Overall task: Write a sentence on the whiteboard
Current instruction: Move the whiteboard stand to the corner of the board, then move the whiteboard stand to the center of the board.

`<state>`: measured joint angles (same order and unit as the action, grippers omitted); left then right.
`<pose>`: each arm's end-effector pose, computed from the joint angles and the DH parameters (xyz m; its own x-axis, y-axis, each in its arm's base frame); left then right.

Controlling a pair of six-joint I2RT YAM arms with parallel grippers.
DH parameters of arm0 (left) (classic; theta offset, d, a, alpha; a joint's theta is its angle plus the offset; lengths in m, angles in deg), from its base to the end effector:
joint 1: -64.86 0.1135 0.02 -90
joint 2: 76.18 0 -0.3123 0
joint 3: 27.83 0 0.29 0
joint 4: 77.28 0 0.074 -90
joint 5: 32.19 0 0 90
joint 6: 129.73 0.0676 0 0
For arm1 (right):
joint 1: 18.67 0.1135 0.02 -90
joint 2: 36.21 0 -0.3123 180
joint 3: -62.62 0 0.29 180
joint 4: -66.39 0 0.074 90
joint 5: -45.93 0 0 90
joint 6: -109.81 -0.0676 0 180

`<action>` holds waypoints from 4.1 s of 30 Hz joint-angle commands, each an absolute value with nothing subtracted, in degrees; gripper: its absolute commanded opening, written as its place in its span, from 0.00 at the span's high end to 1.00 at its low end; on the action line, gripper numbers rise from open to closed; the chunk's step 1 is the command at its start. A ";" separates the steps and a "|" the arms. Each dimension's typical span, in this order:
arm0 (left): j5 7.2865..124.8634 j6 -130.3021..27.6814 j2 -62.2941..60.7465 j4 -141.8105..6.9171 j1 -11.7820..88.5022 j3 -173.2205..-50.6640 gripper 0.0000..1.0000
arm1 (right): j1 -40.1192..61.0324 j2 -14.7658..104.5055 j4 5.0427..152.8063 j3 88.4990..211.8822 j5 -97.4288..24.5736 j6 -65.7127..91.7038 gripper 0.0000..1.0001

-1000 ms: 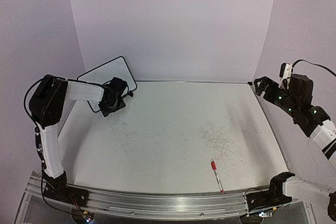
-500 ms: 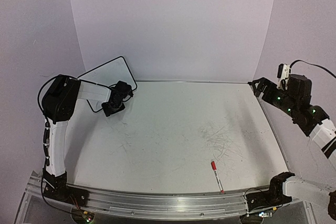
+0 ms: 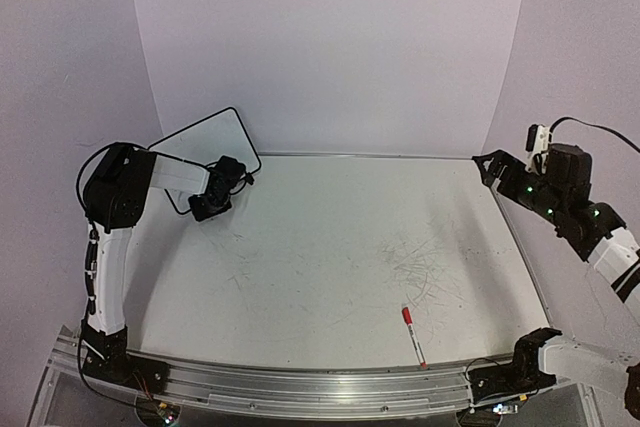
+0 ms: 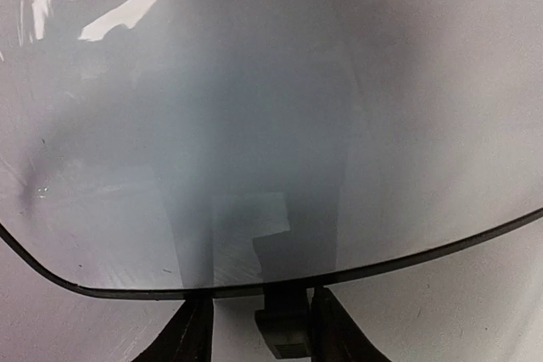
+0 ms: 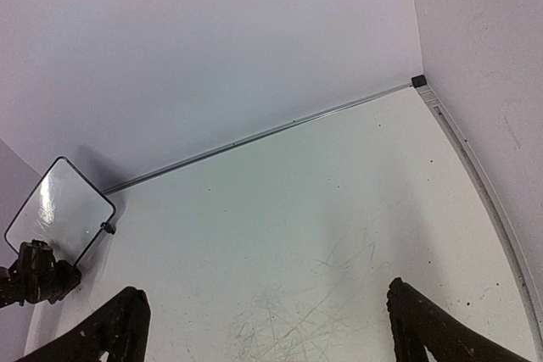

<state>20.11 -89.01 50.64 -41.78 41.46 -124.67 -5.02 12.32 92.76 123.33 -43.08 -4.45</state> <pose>0.4856 -0.1651 0.1026 -0.6063 -0.3910 -0.6924 -0.5798 0.8133 0.0484 0.2270 0.0563 0.3740 -0.3208 0.3448 -0.8821 -0.1321 0.9060 0.4022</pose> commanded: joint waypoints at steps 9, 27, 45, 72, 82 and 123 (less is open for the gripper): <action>21.78 -79.95 49.22 -42.92 41.48 -124.64 0.85 | -4.83 11.94 91.86 122.18 -42.50 -4.66 0.02; 28.31 -79.51 35.05 -49.51 28.02 -102.48 1.00 | -4.76 17.45 90.93 119.32 -33.94 0.45 0.02; 33.54 -92.22 39.03 -48.82 1.29 -100.44 1.00 | 12.71 37.06 70.57 115.15 -32.29 -3.61 0.03; 18.24 -80.75 -0.66 -51.42 -2.31 -91.11 0.06 | 34.01 75.99 71.10 138.45 -56.25 -2.83 0.52; 15.07 -73.03 -0.61 -52.96 -1.90 -99.92 0.05 | 34.30 79.01 68.53 139.36 -59.86 -3.39 0.79; 13.84 -58.77 0.30 -62.64 -1.61 -104.48 0.01 | 34.28 52.68 64.56 110.98 -52.46 4.82 0.91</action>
<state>13.26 -59.58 0.11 -59.59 -1.96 -103.30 34.04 57.36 65.31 111.92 -53.53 3.69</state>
